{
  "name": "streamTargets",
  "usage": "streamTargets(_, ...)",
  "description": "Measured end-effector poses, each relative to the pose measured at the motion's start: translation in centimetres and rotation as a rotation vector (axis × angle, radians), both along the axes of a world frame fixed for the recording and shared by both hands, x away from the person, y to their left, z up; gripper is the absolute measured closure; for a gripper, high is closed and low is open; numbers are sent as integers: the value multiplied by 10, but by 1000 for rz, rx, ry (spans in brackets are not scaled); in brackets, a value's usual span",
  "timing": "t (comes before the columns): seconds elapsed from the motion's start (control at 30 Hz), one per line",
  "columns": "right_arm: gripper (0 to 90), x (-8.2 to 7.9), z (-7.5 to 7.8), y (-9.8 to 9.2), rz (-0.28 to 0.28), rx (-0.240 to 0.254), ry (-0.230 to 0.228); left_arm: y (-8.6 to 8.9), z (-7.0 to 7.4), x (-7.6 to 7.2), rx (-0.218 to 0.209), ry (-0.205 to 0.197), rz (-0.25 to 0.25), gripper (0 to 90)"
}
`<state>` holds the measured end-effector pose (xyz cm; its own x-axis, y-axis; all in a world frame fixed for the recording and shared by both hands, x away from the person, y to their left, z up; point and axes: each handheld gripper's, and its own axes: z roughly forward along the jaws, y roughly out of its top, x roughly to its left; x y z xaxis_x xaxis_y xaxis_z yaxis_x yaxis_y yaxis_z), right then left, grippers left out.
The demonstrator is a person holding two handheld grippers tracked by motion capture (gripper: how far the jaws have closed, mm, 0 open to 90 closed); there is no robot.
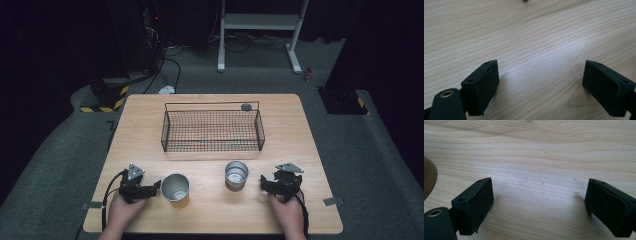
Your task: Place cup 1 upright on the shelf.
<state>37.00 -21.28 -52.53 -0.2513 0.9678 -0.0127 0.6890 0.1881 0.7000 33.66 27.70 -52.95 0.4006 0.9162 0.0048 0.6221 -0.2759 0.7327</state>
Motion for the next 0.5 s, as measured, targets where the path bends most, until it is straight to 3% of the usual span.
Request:
streamTargets(0.17, 83, 0, 0, 0, 5, -2, -1, -1, 0, -3, 0, -4, 20, 154)
streamTargets(0.27, 84, 0, 0, 0, 8, -2, -1, -1, 1, -3, 29, -26, 24, 162)
streamTargets(0.37, 85, 0, 0, 0, 7, -1, 0, 1, 2, -3, 16, 4, 18, 166)
streamTargets(0.5, 86, 0, 0, 0, 5, -2, -1, 2, 2, -3, 10, 13, 6, 167)
